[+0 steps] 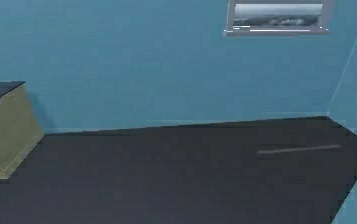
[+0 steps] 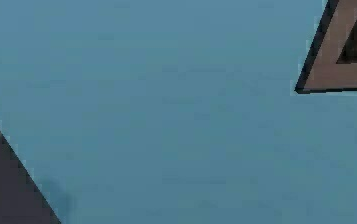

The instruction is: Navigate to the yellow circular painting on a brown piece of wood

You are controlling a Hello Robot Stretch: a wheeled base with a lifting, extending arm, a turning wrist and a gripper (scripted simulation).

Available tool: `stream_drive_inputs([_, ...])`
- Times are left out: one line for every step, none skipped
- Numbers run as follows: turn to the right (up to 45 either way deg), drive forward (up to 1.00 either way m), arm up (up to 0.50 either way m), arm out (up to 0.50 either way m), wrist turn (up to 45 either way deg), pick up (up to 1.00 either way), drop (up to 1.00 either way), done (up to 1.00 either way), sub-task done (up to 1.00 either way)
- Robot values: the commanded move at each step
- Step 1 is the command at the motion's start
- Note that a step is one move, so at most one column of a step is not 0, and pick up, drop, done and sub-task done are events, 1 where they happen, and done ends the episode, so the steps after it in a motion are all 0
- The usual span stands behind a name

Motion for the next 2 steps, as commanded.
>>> stream_drive_inputs([-6.0, 0.00, 0.00, 0.00, 0.0, 0.00, 0.00, 0.00, 0.00])
stream_drive_inputs([0.0, 0.55, 0.00, 0.00, 0.0, 0.00, 0.00, 0.00, 0.00])
